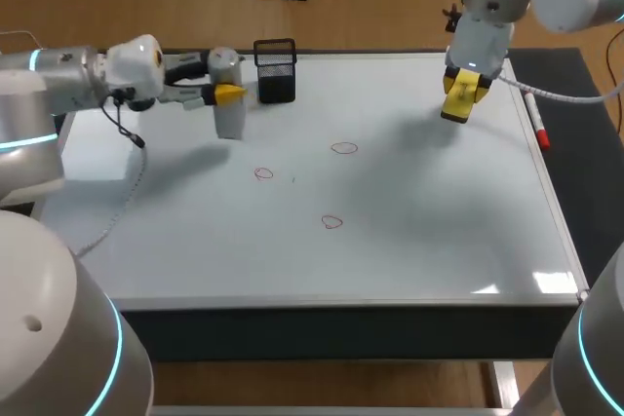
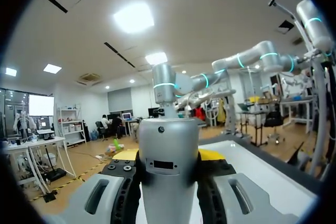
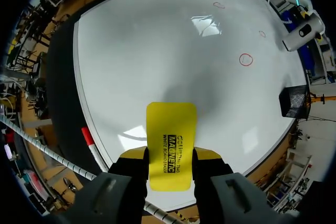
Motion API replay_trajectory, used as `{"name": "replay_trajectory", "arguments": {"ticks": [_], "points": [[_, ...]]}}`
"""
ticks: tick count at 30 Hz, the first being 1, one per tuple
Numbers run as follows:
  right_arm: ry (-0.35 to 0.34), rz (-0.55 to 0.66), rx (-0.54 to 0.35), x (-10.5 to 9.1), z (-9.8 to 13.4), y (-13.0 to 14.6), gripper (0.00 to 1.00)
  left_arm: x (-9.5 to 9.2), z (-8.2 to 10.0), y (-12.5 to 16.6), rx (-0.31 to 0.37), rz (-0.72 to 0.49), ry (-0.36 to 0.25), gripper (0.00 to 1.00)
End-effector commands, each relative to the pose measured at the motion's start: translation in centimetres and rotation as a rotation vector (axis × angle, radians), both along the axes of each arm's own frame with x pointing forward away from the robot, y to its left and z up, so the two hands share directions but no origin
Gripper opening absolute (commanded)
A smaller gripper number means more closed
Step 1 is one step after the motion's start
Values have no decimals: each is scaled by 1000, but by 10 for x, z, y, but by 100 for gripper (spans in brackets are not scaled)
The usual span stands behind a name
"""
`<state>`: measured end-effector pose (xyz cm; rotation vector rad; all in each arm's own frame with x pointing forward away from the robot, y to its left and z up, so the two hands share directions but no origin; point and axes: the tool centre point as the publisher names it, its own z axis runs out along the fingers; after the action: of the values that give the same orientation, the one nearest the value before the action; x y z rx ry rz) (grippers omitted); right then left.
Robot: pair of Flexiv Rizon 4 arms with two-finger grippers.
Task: Pick up the inspection probe, press it on each red-marked spot on the whiteboard one by one, put down the probe, pick up the eraser, and wipe off all the red marks.
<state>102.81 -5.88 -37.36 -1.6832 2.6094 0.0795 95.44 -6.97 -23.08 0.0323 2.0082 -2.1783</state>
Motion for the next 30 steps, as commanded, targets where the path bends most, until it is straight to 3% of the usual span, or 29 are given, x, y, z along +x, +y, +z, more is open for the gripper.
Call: {"name": "replay_trajectory", "arguments": {"ticks": [1, 19, 30], "points": [[0, 2, -3, 0, 1, -1, 0, 5, 8, 18, 16, 19, 5, 0], [0, 2, -3, 0, 1, -1, 0, 49, 16, 108, -47, 170, -2, 0], [0, 2, -3, 0, 1, -1, 0, 58, 11, 141, -74, 219, 33, 0]]}}
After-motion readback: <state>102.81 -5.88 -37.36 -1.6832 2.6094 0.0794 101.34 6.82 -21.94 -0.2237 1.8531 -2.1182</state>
